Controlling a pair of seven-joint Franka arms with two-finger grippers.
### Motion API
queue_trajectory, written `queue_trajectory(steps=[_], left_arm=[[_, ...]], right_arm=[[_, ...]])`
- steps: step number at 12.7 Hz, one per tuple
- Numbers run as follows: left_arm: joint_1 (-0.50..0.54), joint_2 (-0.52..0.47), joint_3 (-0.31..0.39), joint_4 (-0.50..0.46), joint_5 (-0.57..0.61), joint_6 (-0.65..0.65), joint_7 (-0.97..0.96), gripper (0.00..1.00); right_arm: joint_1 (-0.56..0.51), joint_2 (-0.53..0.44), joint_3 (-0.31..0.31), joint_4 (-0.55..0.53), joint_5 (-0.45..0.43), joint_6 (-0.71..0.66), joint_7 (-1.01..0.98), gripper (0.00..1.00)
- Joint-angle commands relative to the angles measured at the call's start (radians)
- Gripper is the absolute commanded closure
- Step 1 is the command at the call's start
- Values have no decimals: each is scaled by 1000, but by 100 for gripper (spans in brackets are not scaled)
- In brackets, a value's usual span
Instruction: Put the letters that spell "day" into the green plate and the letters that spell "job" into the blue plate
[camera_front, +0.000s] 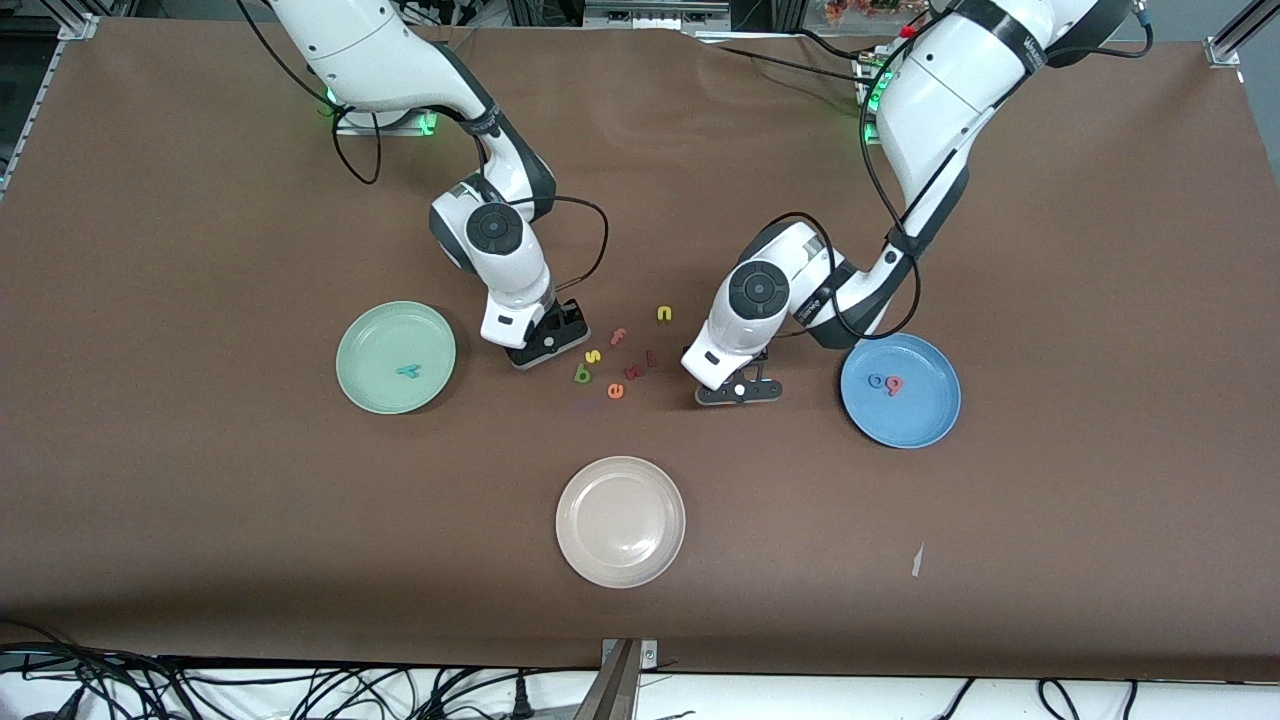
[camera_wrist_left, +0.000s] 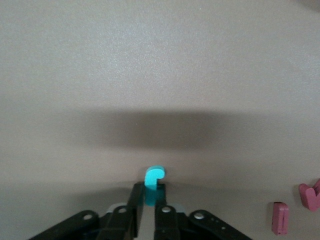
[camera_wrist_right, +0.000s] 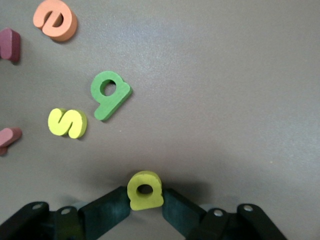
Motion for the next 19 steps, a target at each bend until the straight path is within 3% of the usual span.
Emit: queue_trajectory(steps=[1, 2, 3, 7, 10, 11, 13, 16, 17, 18, 19], left_arm=[[-22, 26, 5, 17, 31, 0, -24, 85], [-22, 26, 5, 19, 31, 0, -24, 87], [-20, 26, 5, 19, 31, 0, -24, 99], [21, -18, 4, 24, 31, -40, 43, 100], [91, -102, -1, 19, 31, -214, 258, 100], [117, -128, -1, 19, 31, -270, 338, 100], [211, -147, -5, 17, 31, -398, 483, 100], [286, -158, -8, 13, 31, -451, 626, 97], [318, -158, -10, 16, 28, -451, 687, 86], [347, -158, -10, 14, 16, -451, 744, 55], [354, -158, -10, 17, 16, -451, 784, 5]], right_arm=[[-20, -75, -5, -27, 3, -69, -49, 78], [-29, -109, -5, -27, 4, -115, -70, 78], [-48, -143, -5, -29, 4, -164, -101, 78], [-182, -267, -5, -45, 9, -328, -390, 78], [-264, -296, -32, -82, 9, -357, -552, 70], [-284, -296, -34, -93, 9, -353, -569, 56], [-292, -290, -35, -101, 12, -344, -563, 3], [-290, -292, -34, -92, 21, -345, -551, 1], [-289, -290, -34, -78, 52, -347, -552, 1], [-275, -286, -34, -49, 96, -351, -557, 1], [-225, -271, -35, -6, 142, -357, -554, 1]])
